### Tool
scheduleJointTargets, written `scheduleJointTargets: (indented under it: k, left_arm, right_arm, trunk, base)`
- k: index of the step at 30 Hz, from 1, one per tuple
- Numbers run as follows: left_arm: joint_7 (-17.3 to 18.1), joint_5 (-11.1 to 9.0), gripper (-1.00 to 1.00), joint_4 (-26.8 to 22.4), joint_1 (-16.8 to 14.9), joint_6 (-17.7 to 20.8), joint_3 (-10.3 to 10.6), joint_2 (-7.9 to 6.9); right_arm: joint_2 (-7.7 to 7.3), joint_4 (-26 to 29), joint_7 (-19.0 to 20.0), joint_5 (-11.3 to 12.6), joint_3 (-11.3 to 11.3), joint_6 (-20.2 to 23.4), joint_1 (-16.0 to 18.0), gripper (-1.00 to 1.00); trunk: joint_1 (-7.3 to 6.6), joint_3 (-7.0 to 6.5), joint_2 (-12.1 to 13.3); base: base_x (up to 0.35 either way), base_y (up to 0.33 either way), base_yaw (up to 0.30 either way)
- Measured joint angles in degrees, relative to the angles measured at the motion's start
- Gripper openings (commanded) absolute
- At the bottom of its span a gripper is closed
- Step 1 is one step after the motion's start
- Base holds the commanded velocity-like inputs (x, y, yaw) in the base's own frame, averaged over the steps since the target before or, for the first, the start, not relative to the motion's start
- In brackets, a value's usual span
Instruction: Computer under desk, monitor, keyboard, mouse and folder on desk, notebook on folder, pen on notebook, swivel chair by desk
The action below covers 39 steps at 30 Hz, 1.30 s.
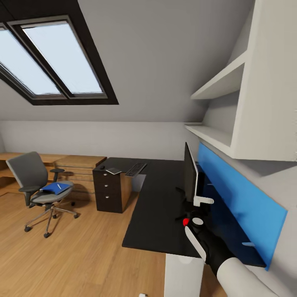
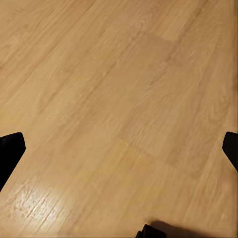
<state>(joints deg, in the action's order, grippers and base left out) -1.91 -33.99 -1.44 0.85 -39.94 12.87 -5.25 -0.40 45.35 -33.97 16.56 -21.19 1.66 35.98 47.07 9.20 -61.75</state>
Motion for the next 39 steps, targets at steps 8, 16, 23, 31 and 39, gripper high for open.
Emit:
scheduleJointTargets:
  k: [8,16,23,31,39]
  left_arm:
    - [0.00,0.00,1.00,0.00,0.00,-0.06,0.00,-0.01]
    - [0.00,0.00,1.00,0.00,-0.01,-0.08,0.00,-0.01]
    - [0.00,-0.01,1.00,0.00,0.01,-0.09,0.00,-0.01]
    - [0.00,0.00,1.00,0.00,-0.01,-0.08,0.01,-0.01]
    - [0.00,-0.01,1.00,0.00,-0.01,-0.09,0.00,-0.01]
  right_arm:
    - [0.00,-0.04,0.02,0.05,-0.01,-0.07,0.00,1.00]
    - [0.00,-0.04,0.03,-0.01,0.01,-0.07,-0.01,1.00]
    - [0.00,-0.05,0.04,-0.03,0.01,-0.06,-0.01,1.00]
    - [0.00,-0.04,0.03,-0.04,0.01,-0.05,-0.01,1.00]
    - [0.00,-0.05,0.03,-0.06,0.02,-0.02,-0.01,1.00]
  trunk:
    - [0.00,0.00,0.00]
    - [0.00,0.00,0.01]
    - [-0.01,0.00,0.01]
    - [0.00,0.00,0.01]
    - [-0.01,0.00,0.01]
  base:
    - [0.000,-0.103,0.000]
    - [0.000,-0.052,0.000]
    - [-0.007,-0.010,0.000]
    - [-0.063,-0.070,0.000]
    - [-0.003,-0.003,0.000]
